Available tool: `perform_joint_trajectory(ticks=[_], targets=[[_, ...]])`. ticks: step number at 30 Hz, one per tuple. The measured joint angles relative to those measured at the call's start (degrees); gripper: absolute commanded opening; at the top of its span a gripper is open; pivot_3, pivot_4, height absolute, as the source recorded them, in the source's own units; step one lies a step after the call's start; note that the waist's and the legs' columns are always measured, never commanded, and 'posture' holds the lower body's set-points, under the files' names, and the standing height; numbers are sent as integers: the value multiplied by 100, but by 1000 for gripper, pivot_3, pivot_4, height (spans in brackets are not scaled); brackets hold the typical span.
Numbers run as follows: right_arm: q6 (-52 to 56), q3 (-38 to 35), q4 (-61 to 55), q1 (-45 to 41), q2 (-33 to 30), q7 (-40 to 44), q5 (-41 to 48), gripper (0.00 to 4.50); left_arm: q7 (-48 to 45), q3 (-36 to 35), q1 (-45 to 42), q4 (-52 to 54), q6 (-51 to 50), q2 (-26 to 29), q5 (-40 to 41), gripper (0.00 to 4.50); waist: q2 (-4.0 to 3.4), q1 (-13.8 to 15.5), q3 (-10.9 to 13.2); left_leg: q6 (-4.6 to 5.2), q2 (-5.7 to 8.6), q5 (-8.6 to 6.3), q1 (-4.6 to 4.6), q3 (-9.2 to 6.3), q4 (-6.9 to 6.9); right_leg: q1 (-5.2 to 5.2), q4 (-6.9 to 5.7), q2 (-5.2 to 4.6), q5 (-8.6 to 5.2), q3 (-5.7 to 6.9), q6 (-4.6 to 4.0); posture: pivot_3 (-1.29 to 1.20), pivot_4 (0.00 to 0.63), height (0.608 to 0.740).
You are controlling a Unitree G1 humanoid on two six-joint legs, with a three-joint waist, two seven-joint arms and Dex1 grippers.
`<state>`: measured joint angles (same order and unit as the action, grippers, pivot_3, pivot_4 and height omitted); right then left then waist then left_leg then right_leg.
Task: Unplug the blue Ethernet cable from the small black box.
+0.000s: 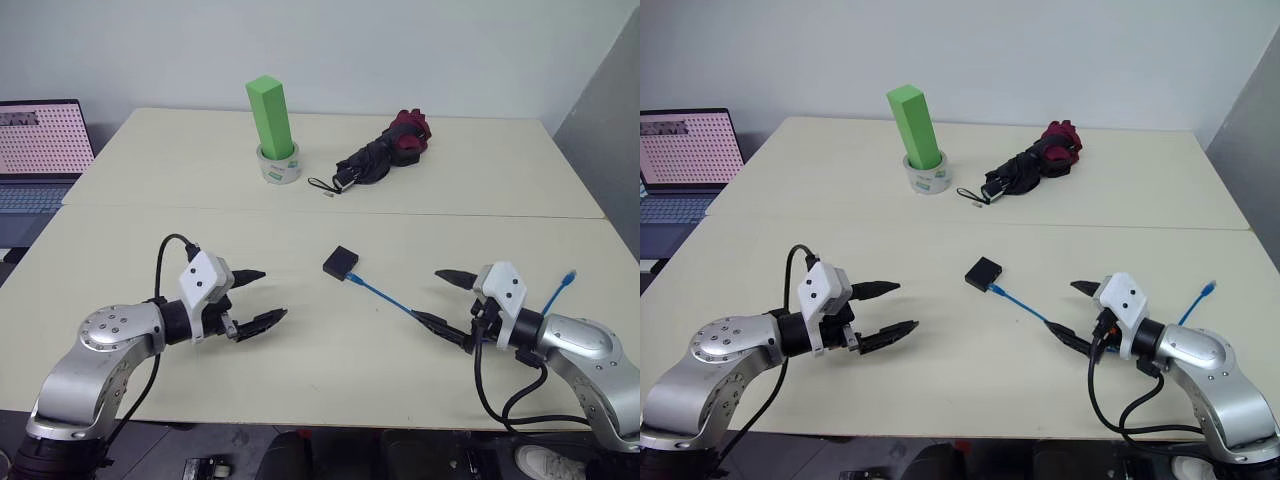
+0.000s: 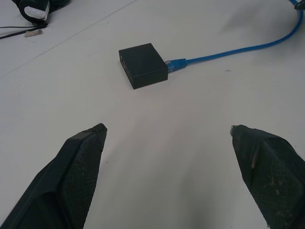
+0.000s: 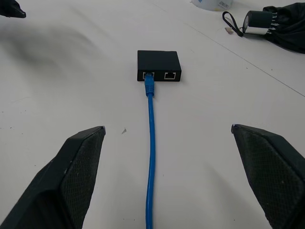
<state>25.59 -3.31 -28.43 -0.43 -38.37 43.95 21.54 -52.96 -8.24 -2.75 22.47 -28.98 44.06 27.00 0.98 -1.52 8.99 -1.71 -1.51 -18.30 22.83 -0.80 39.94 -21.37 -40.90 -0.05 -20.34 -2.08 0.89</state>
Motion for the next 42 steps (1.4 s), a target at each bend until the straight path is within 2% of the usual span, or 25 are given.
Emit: perform_joint_trajectory(ticks=[16, 29, 37, 42], targets=[[-28, 123, 0, 112, 75, -57, -60, 4500, -161, 17, 72, 45, 36, 28, 15, 4404, 0, 0, 0, 0, 0, 0, 0, 0, 0, 0, 0, 0, 0, 0, 0, 0, 150, 740], [106, 414, -4, -135, 276, -342, -130, 4500, -94, 202, -105, 31, 41, 15, -42, 4404, 0, -2, 0, 0, 0, 0, 0, -1, 0, 0, -1, 0, 0, 1, 0, 0, 150, 740], [312, 931, 193, -703, 569, -648, -444, 4500, -211, 352, -327, -313, 133, -29, -21, 4404, 0, -10, 0, -3, 0, 2, 0, -1, 0, -3, -3, 1, 0, 1, 0, 0, 150, 740], [197, 1656, 1343, -1540, 1226, -991, -1129, 4500, -356, 344, -384, -460, 148, -32, 16, 4404, -2, -30, 1, -18, -1, 10, 0, 1, -1, -9, -7, 2, 0, 1, 0, 0, 150, 740]])
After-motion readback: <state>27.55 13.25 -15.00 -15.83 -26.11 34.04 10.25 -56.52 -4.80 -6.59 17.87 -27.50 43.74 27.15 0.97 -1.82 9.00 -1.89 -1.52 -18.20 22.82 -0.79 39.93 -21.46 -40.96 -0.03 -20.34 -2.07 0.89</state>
